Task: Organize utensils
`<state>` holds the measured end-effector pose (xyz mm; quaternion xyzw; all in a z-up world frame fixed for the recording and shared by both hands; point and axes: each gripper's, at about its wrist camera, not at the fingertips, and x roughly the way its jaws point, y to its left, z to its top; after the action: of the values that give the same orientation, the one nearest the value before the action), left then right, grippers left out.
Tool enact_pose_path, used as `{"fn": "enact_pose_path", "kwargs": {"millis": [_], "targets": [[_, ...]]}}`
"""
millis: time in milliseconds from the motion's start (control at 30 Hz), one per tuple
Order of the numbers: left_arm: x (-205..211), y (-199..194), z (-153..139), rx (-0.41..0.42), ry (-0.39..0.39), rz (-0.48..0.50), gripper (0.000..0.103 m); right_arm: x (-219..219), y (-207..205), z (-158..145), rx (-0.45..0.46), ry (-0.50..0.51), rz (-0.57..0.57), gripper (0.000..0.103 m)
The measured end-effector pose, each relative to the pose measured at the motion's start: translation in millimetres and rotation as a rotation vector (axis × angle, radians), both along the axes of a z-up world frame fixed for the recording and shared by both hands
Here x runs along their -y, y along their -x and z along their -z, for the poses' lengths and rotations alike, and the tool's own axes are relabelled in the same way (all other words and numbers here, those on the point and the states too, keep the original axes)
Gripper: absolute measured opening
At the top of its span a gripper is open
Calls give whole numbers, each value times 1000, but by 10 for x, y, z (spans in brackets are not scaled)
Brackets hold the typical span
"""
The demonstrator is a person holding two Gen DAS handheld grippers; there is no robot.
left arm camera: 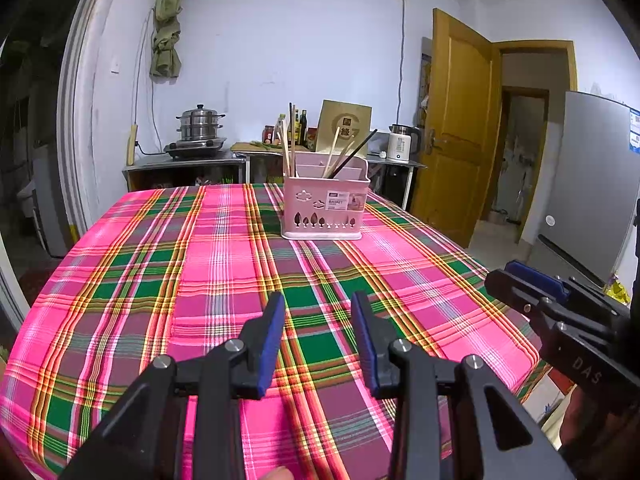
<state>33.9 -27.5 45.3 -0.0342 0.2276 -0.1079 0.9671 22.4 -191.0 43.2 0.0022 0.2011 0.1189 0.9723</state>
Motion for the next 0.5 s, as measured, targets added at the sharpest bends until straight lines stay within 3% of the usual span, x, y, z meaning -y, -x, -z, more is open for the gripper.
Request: {"fn": "enact_pose_path", "kwargs": {"millis": [500], "targets": [[-3,10,14,1,-2,-1,36,-17,-13,2,1,1,0,36]]}}
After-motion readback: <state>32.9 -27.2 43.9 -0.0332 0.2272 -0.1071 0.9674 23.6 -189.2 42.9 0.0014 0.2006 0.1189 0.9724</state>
